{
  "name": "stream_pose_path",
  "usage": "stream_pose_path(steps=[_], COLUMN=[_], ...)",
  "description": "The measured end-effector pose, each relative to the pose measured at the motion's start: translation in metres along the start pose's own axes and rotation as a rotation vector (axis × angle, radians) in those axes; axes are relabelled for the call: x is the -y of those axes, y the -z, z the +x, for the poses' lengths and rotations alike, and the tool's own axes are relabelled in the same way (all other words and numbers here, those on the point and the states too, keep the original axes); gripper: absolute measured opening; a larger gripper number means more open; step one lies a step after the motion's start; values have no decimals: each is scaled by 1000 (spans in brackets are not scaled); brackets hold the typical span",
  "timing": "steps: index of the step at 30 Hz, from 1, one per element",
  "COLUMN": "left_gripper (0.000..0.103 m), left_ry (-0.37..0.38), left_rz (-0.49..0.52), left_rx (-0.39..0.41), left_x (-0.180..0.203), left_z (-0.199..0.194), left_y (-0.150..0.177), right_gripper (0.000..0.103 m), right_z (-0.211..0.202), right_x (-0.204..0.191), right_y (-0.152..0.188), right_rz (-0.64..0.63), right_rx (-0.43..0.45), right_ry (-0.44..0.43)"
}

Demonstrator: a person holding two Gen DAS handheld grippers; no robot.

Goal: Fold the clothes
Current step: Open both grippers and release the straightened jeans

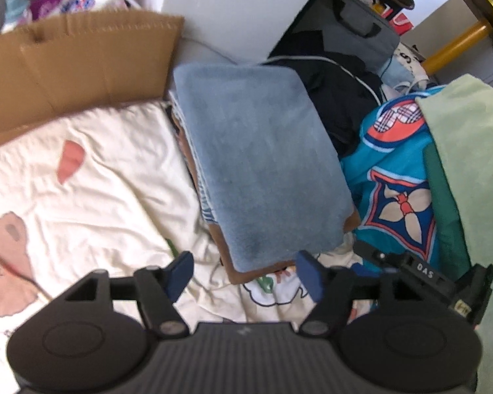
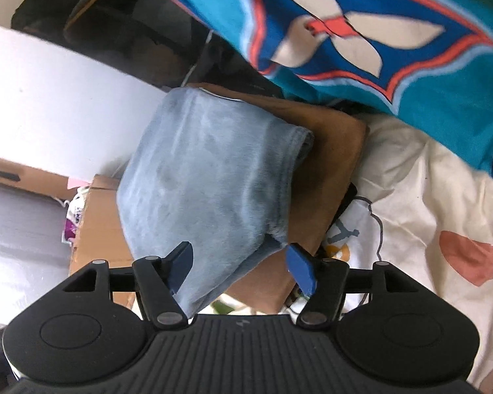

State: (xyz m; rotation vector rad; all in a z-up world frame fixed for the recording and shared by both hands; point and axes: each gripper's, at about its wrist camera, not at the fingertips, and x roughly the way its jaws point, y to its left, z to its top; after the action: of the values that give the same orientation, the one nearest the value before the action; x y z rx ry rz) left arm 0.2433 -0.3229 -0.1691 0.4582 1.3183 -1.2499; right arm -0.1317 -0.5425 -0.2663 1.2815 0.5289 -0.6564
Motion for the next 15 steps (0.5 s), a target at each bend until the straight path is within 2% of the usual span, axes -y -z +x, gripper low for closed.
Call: stream_pose_path(steps=[1,3,8,15], left_gripper=[73,83,88,88], left_ry=[-6,-28,-45,-75], left_rz=[-1,0,-19,-27], left_rx=[3,12,33,84], left_x=[1,2,7,12], left_z=[-6,-18,-54,-102], left_y=[0,0,6,14], right_gripper=[73,81,91,91], right_z=[-5,-13,-37,-68], right_x=[-5,-14,-41,-71], right_y=[0,1,1,3], right_rz=[0,-2,-74,-101], right_rx=[1,6,47,48], right_ry=[5,24,108,83])
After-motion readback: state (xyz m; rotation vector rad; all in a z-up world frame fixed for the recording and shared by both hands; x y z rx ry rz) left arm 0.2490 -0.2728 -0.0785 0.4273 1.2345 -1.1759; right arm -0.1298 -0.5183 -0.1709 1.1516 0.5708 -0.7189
